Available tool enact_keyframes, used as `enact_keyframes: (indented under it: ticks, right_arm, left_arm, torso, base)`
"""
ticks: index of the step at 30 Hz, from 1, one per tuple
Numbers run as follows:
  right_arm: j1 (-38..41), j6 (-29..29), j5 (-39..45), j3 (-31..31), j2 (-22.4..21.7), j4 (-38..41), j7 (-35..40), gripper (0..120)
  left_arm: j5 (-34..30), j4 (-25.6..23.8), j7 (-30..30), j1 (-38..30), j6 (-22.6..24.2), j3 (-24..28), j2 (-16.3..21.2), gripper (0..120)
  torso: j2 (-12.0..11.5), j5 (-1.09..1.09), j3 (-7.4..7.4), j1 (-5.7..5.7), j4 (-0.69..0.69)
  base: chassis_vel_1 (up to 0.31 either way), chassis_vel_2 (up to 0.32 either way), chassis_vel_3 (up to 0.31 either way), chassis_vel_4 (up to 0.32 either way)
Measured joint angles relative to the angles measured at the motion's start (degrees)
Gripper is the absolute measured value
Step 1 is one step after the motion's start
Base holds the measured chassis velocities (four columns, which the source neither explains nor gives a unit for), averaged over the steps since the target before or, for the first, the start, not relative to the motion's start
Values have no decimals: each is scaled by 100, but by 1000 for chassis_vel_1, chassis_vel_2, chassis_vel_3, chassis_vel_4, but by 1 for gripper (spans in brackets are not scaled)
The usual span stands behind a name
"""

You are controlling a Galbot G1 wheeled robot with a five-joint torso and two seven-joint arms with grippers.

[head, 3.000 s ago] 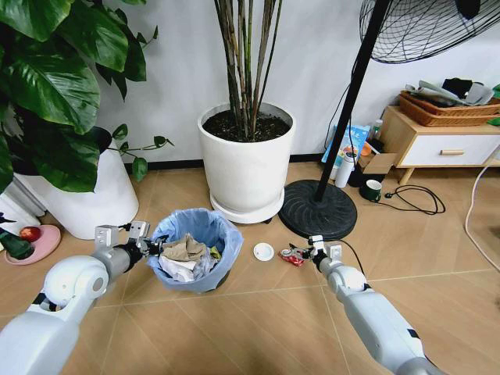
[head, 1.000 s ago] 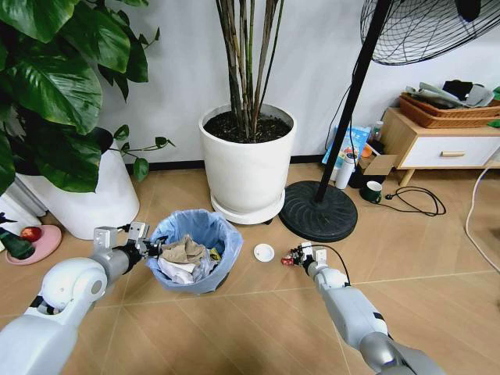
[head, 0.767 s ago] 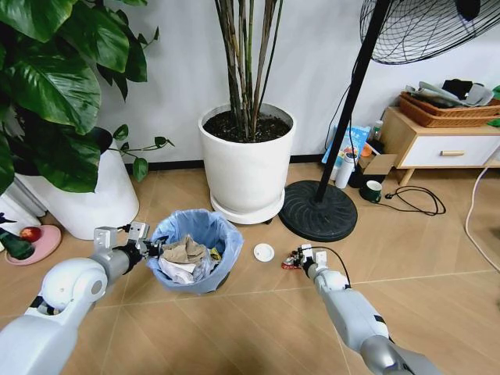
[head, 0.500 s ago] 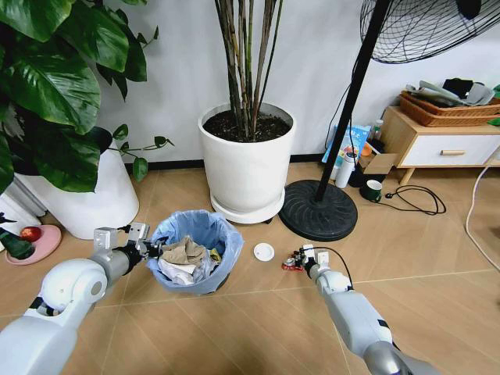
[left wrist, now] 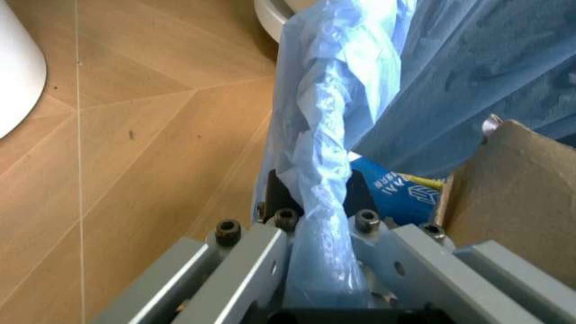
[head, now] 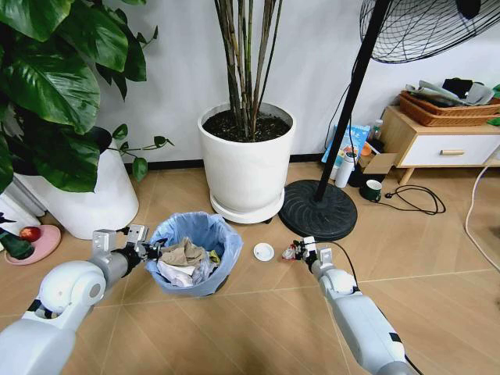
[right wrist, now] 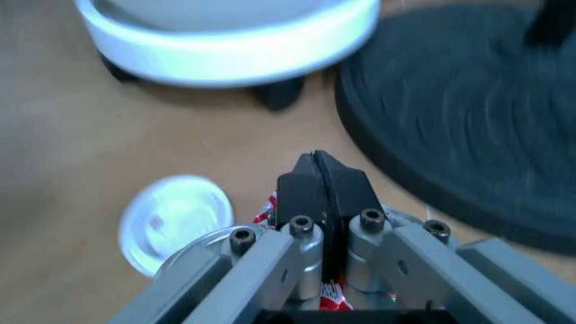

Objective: Pick up the trash bin and place the garbage on the floor into it.

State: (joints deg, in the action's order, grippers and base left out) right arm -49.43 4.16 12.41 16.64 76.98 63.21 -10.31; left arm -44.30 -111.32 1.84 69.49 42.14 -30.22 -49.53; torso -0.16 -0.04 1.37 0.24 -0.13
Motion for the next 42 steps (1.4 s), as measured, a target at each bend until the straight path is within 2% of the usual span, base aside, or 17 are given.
enact_keyframes:
  ticks: [4,6,8,9,12,22,24,34,42]
  right_arm:
    - [-47,-13,217,-289,-138,775,6,0]
    - [-47,5,287,-332,-167,903,12,0]
    - [-72,181,704,-531,-321,1529,33,0]
    - [-72,181,704,-531,-321,1529,33,0]
    - [-87,396,1117,-713,-468,2086,37,0]
    - [-9,727,1682,-1013,-614,3185,192,0]
    - [57,846,1853,-1086,-619,3649,318,0]
    - [245,1111,2195,-1309,-637,4311,568,0]
    - [291,1247,2427,-1960,-754,4596,690,0]
  left_arm:
    - [43,-41,7,177,0,-141,-33,0]
    - [47,-41,8,185,0,-148,-36,0]
    - [55,-33,13,172,0,-138,-45,0]
    - [55,-33,13,172,0,-138,-45,0]
    - [60,1,13,122,0,-75,-51,0]
    - [62,197,-1,-200,0,180,-85,0]
    - [62,322,-7,-355,0,317,-95,0]
    - [72,501,-20,-538,0,536,-132,0]
    - [-13,535,-113,-796,0,771,-206,0]
  torso:
    - [1,0,0,-1,2]
    - [1,0,0,-1,2]
    - [1,-2,-1,-1,2]
    - [1,-2,-1,-1,2]
    - [1,-3,-1,-1,0]
    - [2,-1,0,-1,0]
    - [2,-1,0,-1,0]
    - [2,-1,0,-1,1]
    - [2,-1,0,-1,0]
  base:
    - [0,0,0,0]
    - [0,0,0,0]
    - [0,0,0,0]
    - [0,0,0,0]
    - [0,0,0,0]
    - [0,0,0,0]
    - [0,0,0,0]
    - [0,0,0,0]
    - [0,0,0,0]
